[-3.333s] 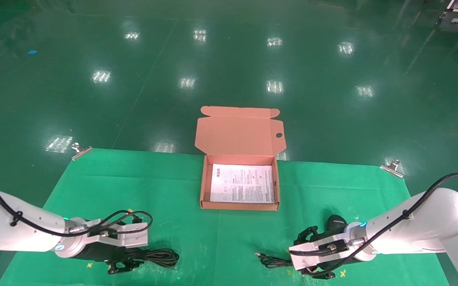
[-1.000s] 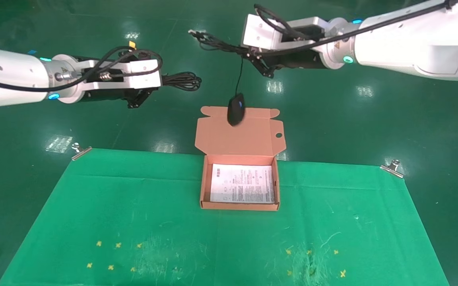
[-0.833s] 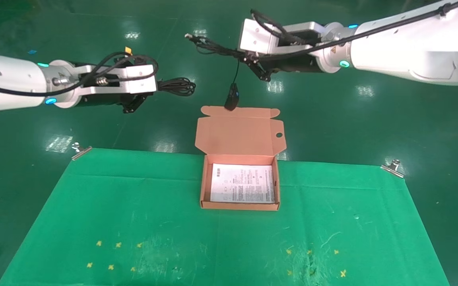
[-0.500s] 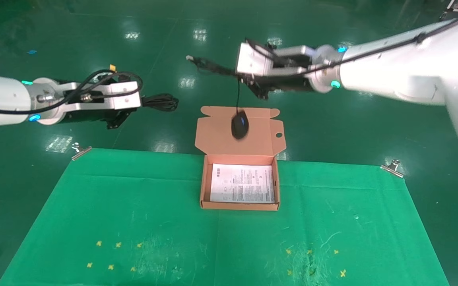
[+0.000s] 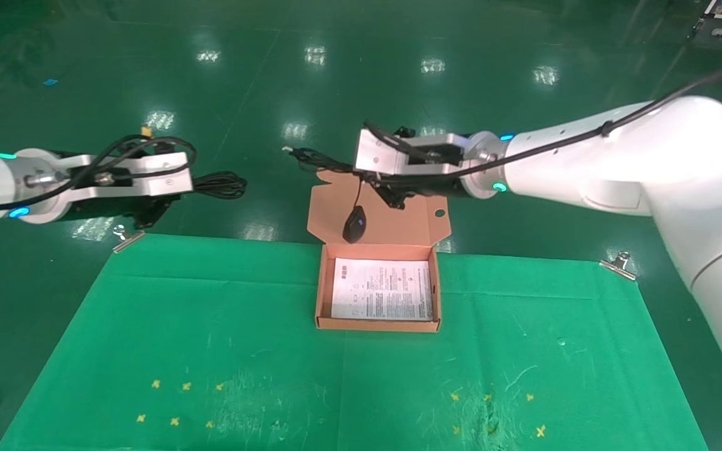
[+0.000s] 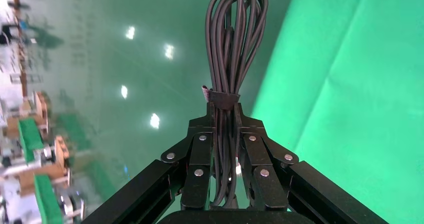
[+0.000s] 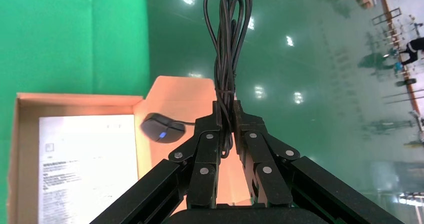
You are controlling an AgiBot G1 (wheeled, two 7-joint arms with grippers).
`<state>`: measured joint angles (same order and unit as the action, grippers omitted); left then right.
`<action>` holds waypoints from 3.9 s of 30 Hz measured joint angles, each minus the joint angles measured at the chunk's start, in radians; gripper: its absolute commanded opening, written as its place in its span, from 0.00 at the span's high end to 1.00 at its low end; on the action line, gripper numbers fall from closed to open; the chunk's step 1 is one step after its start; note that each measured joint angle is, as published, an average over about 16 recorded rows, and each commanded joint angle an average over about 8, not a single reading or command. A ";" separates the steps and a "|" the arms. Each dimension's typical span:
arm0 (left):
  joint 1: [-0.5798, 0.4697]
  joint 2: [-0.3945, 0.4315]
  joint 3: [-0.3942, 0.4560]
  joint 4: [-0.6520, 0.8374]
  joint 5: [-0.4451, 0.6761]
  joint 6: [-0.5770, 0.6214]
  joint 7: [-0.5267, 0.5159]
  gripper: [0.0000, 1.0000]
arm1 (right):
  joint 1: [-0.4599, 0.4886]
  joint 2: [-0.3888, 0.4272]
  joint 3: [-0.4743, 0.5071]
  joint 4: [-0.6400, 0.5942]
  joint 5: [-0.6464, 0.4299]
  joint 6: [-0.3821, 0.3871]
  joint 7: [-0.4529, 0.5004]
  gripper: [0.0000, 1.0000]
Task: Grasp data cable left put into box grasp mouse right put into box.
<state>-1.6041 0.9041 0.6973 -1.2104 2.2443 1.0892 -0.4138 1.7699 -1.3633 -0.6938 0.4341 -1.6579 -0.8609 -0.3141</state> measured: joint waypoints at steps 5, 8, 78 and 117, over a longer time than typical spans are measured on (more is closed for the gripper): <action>0.008 -0.023 -0.001 -0.034 0.020 0.033 -0.047 1.00 | -0.025 -0.002 -0.054 0.017 0.036 0.016 0.035 1.00; 0.011 -0.032 -0.003 -0.047 0.025 0.046 -0.065 1.00 | -0.038 -0.002 -0.088 0.024 0.059 0.026 0.059 1.00; 0.124 0.454 0.102 0.553 -0.414 -0.390 0.668 1.00 | -0.065 0.319 -0.306 0.166 0.117 0.117 0.411 0.00; 0.019 0.394 0.215 0.573 -0.629 -0.468 0.749 0.00 | -0.041 0.463 -0.284 0.351 0.106 0.121 0.421 0.00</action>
<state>-1.5848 1.2981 0.9119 -0.6375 1.6155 0.6209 0.3352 1.7292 -0.9001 -0.9781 0.7849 -1.5523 -0.7402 0.1068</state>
